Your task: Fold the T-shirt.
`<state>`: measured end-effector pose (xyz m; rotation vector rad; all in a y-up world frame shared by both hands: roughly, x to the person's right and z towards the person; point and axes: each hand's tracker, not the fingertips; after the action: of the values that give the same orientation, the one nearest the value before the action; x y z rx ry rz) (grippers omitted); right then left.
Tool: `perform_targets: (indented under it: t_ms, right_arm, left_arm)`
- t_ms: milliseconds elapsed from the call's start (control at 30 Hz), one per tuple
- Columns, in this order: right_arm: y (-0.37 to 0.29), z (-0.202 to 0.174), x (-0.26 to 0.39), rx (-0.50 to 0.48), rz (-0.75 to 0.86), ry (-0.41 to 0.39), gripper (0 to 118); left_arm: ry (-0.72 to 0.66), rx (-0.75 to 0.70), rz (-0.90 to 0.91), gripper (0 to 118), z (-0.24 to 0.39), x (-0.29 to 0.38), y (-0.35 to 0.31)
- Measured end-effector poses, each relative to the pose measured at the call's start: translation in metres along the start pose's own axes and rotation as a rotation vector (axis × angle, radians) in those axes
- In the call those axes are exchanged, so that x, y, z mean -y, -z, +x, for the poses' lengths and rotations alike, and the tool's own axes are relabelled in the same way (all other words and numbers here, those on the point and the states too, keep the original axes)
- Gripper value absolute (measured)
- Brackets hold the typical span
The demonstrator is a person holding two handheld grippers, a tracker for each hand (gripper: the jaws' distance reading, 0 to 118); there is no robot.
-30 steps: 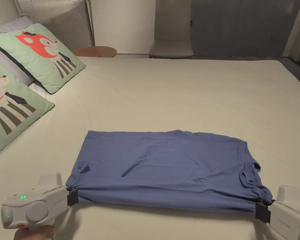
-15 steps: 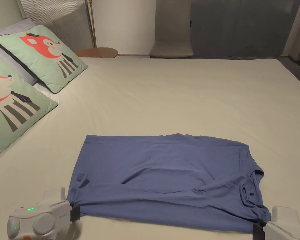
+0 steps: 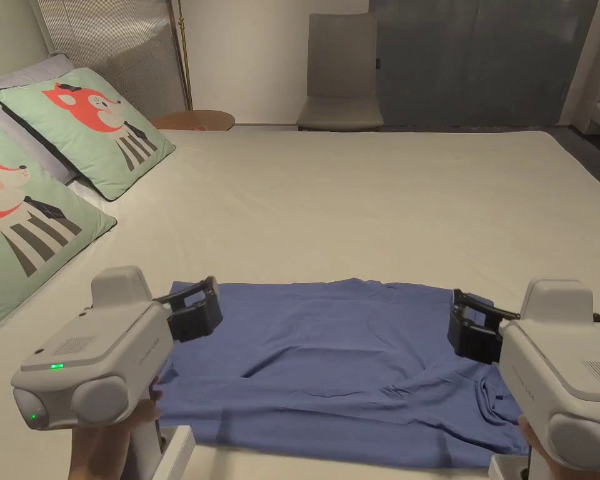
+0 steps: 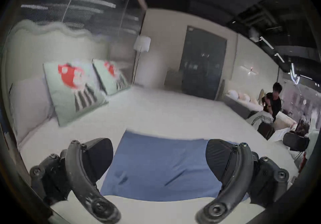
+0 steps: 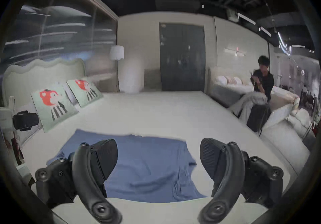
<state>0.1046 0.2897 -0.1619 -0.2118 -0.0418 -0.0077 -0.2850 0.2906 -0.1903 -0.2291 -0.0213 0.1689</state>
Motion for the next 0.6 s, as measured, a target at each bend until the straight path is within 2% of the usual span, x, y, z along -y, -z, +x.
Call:
perform_targets:
  t_ms: [167,200,233,267,300,333,367,400,433,500,600]
  right_arm:
    - [-0.006,-0.015,-0.015,0.022,0.081,-0.029,100]
    - [-0.005,-0.016,-0.015,0.020,0.082,-0.035,95]
    - [-0.004,-0.017,-0.016,0.020,0.078,-0.041,79]
    - [-0.004,-0.018,-0.015,0.019,0.079,-0.041,58]
    - [-0.004,-0.018,-0.013,0.018,0.088,-0.039,33]
    - [-0.005,-0.019,-0.012,0.021,0.092,-0.040,16]
    - [-0.003,-0.019,-0.012,0.022,0.087,-0.046,8]
    - [0.000,-0.019,-0.012,0.023,0.077,-0.055,8]
    - [0.001,-0.018,-0.011,0.024,0.079,-0.049,1]
    - [0.005,-0.017,-0.010,0.004,0.065,-0.031,1]
    - [0.010,-0.018,-0.011,0.018,0.073,-0.045,1]
  left_arm:
    - [0.084,0.009,0.096,107,0.024,-0.013,-0.006]
    - [0.089,-0.002,0.101,105,0.027,-0.012,-0.006]
    - [0.101,0.001,0.101,94,0.030,-0.012,-0.007]
    - [0.102,0.005,0.111,75,0.031,-0.010,-0.008]
    - [0.100,0.010,0.123,49,0.032,-0.008,-0.009]
    - [0.102,0.016,0.128,14,0.033,-0.007,-0.008]
    - [0.104,0.019,0.126,4,0.033,-0.007,-0.006]
    - [0.109,0.024,0.114,4,0.033,-0.007,-0.003]
    - [0.104,0.029,0.110,0,0.032,-0.005,-0.001]
    - [0.072,0.033,0.111,0,0.027,-0.005,0.005]
    - [0.062,0.041,0.077,0,0.022,-0.010,0.022]
